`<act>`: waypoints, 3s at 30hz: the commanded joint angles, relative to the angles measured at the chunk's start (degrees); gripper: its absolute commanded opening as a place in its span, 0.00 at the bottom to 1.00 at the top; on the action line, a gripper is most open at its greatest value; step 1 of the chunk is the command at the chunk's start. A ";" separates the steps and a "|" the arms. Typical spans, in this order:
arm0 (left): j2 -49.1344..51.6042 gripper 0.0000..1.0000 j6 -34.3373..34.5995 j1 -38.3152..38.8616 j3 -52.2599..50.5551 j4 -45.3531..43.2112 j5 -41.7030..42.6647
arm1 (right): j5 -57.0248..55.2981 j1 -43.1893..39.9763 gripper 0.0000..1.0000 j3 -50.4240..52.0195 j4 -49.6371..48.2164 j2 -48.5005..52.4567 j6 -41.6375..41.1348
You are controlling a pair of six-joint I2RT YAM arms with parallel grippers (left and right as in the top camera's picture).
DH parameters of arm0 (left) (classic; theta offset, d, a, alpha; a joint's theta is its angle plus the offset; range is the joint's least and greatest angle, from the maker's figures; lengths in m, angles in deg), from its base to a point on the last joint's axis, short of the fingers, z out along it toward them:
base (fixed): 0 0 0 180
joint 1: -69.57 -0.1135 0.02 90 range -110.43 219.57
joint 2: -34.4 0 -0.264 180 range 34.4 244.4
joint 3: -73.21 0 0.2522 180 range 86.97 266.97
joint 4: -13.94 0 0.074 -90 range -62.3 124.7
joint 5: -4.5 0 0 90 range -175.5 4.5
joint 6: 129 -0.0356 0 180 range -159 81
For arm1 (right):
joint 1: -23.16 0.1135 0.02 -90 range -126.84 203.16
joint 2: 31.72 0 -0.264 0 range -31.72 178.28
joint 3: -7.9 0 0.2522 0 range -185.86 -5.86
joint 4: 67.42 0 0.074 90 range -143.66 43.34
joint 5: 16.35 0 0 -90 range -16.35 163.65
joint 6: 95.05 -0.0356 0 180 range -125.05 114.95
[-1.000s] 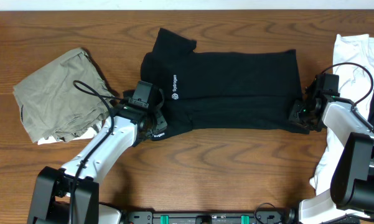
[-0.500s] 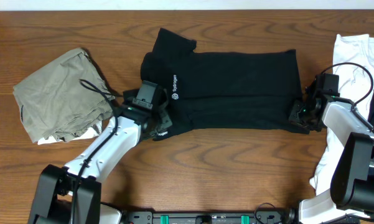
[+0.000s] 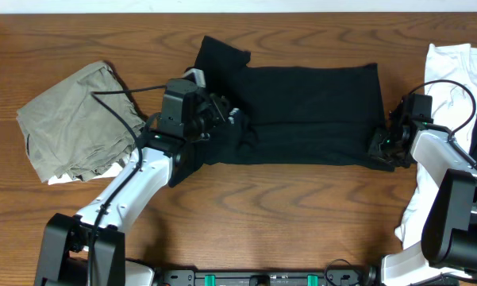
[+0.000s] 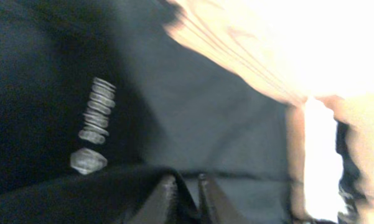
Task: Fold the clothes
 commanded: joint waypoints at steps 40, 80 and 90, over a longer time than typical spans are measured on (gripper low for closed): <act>7.21 0.43 -4.52 3.08 0.61 17.22 -5.97 | 0.22 0.46 0.32 2.54 3.41 2.03 0.11; 9.42 0.43 -3.30 4.02 0.61 5.86 -1.84 | 0.20 0.46 0.32 2.54 3.65 2.03 0.15; 9.73 0.43 -9.25 2.32 0.63 15.41 -11.39 | 0.20 0.46 0.33 2.54 3.63 2.03 0.15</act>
